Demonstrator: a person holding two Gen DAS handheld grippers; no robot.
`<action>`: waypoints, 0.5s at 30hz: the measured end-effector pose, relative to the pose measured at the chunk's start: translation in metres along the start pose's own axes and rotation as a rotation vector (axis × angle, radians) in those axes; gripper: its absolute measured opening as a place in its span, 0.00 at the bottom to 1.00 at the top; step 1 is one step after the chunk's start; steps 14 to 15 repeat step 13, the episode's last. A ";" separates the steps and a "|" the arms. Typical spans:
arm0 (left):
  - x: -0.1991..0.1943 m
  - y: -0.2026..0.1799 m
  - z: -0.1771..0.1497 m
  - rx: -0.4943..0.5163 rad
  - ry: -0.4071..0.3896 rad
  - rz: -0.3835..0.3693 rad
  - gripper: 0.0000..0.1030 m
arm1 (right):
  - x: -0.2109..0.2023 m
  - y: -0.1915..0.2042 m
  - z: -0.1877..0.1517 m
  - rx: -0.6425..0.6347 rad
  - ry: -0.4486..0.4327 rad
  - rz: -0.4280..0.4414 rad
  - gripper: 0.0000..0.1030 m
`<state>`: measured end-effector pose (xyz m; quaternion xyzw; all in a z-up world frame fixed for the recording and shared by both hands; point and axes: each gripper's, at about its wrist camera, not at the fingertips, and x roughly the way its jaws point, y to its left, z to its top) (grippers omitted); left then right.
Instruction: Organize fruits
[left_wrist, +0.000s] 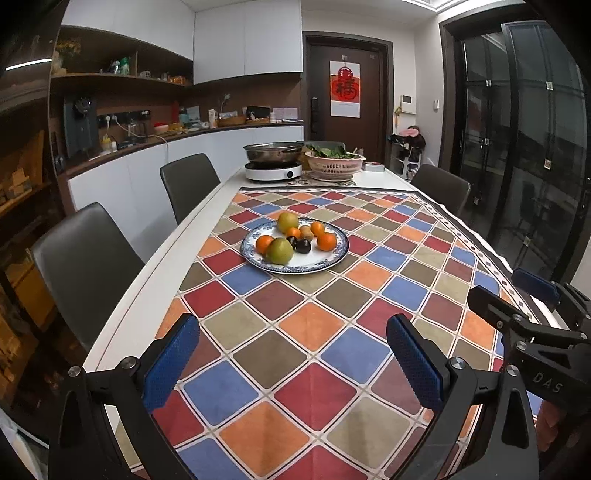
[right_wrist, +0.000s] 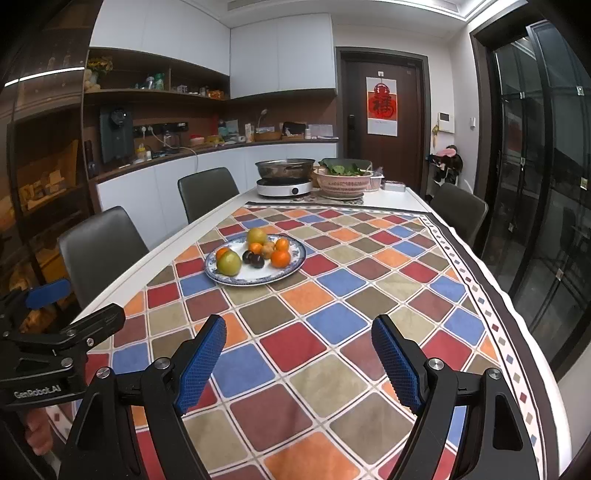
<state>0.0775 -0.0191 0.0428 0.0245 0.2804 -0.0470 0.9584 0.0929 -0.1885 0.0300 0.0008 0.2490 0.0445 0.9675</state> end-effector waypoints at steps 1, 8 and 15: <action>0.000 0.000 0.000 0.002 -0.001 0.003 1.00 | 0.001 0.000 0.000 -0.001 0.001 0.001 0.79; -0.001 0.000 -0.001 0.002 -0.002 0.004 1.00 | 0.003 -0.001 -0.004 0.006 0.009 0.002 0.79; -0.002 0.001 -0.001 0.001 0.002 0.002 1.00 | 0.004 -0.001 -0.004 0.004 0.010 0.004 0.79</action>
